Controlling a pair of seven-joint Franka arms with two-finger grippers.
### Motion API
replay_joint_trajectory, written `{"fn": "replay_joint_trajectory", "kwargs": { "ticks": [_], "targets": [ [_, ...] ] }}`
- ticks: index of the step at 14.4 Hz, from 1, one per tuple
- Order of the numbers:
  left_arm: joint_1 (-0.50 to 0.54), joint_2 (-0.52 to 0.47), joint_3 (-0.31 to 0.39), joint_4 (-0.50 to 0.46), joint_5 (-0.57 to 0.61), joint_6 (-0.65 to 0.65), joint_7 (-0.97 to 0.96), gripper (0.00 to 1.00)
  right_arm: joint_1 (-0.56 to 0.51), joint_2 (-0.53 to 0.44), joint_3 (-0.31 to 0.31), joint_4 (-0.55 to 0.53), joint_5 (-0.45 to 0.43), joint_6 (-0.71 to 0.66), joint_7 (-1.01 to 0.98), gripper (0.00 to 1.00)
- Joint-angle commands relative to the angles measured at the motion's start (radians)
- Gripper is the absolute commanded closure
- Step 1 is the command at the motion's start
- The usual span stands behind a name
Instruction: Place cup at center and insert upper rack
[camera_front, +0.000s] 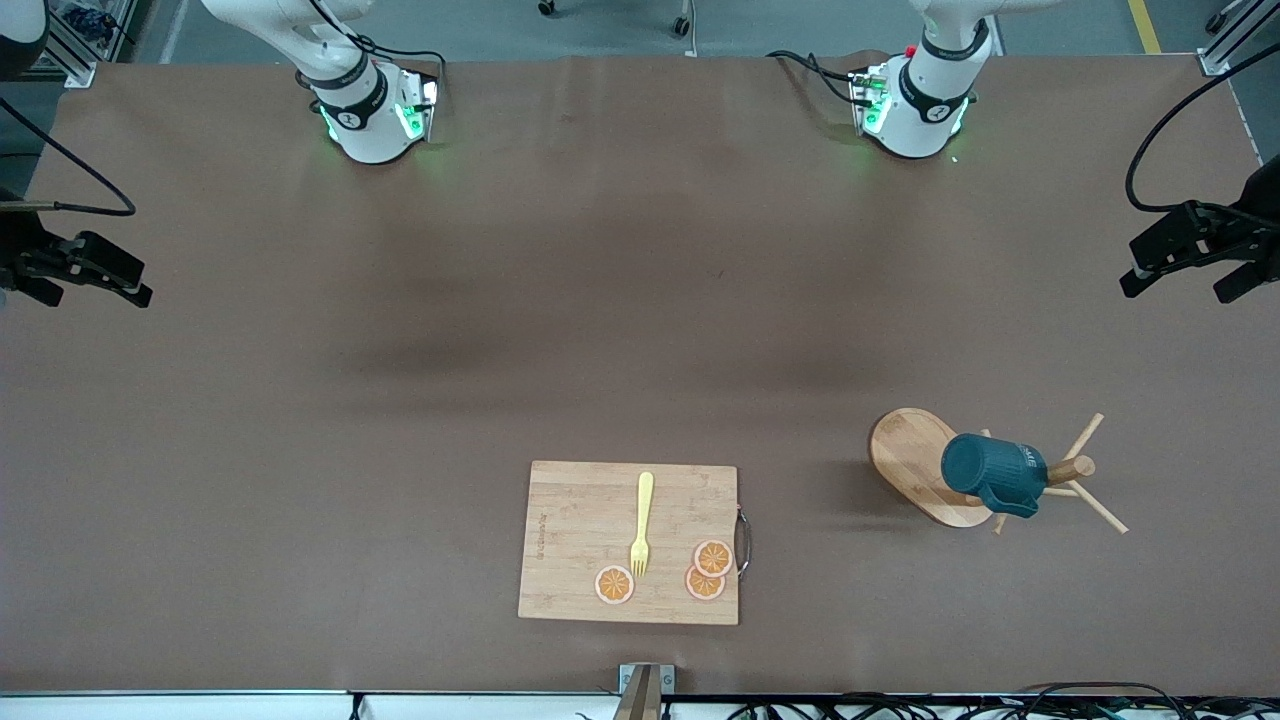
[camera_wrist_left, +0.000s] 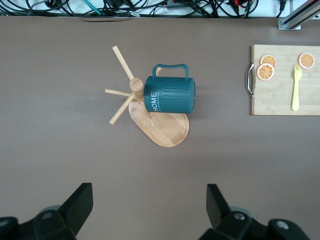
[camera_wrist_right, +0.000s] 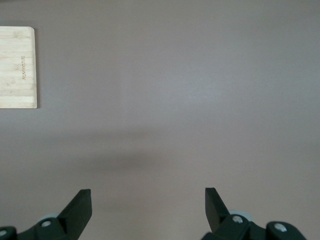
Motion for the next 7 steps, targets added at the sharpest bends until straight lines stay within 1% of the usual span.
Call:
{"fn": "replay_joint_trajectory", "kwargs": {
  "ticks": [1,7],
  "targets": [
    [-0.06,-0.018,0.053,-0.005,0.005,0.006,0.017,0.0,-0.004,-0.013,0.002,-0.003,-0.009,-0.002,-0.006,0.0],
    [-0.045,-0.012,0.058,-0.005,0.013,0.011,0.017,0.0,-0.004,-0.013,0.002,-0.003,-0.009,-0.002,-0.005,0.0]
  ]
}}
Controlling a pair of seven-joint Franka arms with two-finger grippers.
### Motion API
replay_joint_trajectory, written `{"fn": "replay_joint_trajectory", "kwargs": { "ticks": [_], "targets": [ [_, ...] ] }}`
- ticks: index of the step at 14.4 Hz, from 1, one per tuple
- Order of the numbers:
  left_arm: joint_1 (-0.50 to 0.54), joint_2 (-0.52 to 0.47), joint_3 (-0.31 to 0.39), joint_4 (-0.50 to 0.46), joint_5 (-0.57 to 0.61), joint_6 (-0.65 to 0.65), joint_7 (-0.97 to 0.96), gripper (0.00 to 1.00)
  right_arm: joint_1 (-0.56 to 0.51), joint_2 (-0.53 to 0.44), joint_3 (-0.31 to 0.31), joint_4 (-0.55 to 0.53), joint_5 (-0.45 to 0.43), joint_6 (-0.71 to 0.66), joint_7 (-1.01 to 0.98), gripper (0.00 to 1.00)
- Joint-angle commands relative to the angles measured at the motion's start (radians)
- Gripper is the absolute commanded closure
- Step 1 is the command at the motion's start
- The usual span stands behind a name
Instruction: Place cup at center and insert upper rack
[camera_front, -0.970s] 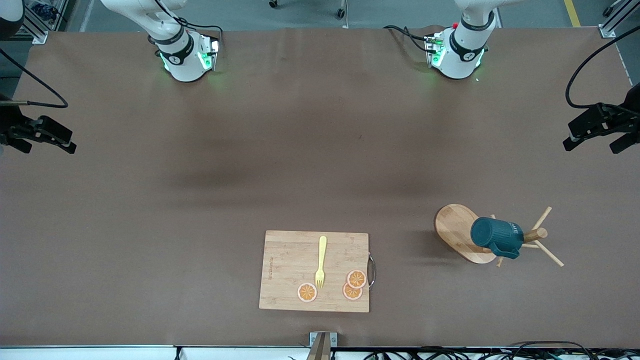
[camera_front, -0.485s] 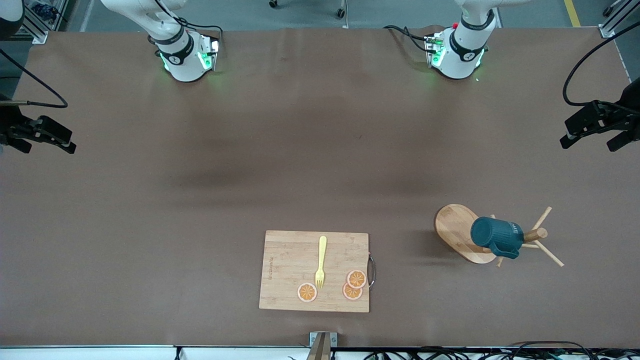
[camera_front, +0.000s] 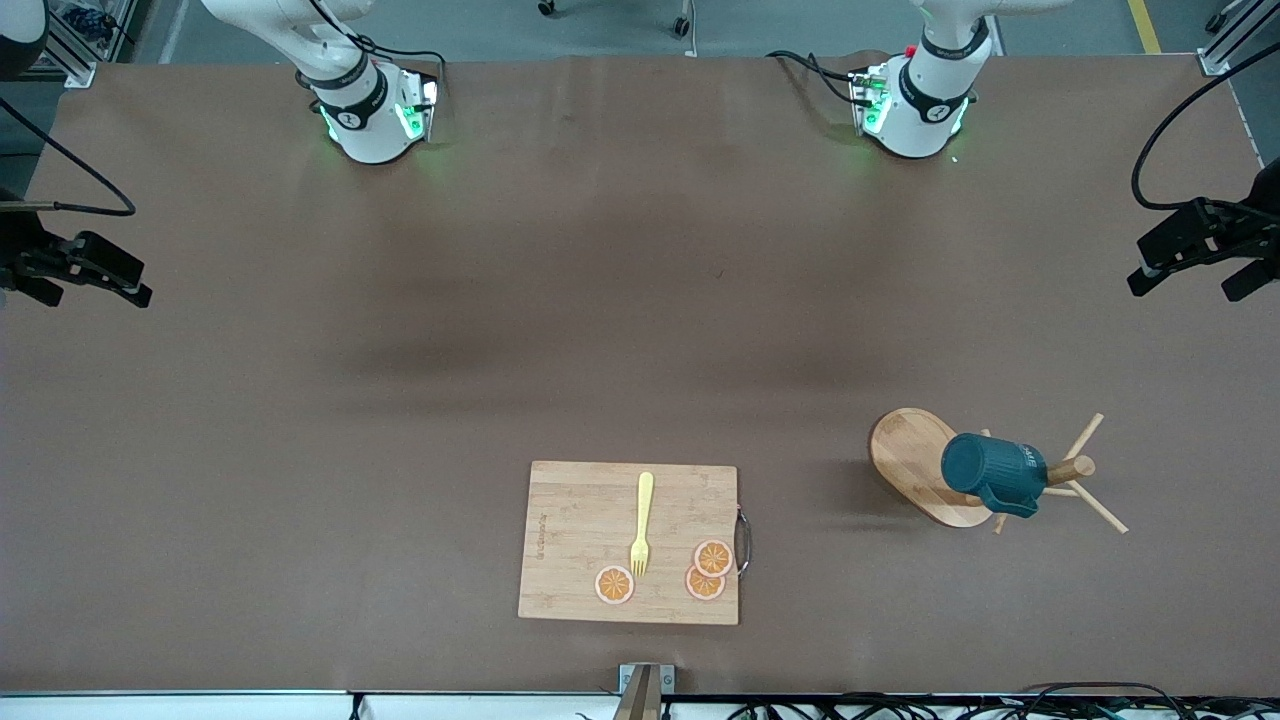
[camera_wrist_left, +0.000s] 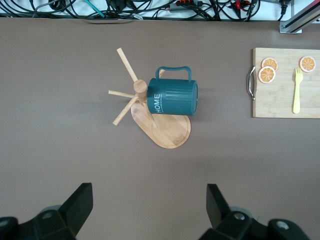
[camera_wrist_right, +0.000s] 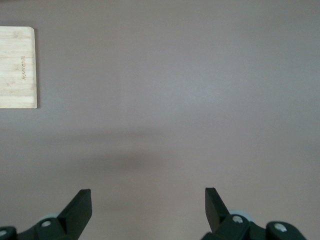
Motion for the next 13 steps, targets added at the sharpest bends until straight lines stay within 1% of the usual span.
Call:
{"fn": "replay_joint_trajectory", "kwargs": {
  "ticks": [1,5,13],
  "targets": [
    [-0.003,-0.004,0.004,-0.005,0.018,0.008,0.017,0.0,-0.005,-0.013,0.002,-0.003,-0.009,-0.002,-0.005,0.0],
    [-0.003,-0.004,0.005,0.006,0.021,0.029,0.017,0.0,-0.005,-0.012,0.002,-0.003,-0.009,0.0,-0.006,0.0],
    [-0.003,-0.004,0.004,0.001,0.032,0.019,0.049,0.0,-0.005,-0.012,0.002,-0.002,-0.009,-0.002,-0.006,0.0]
  ]
}}
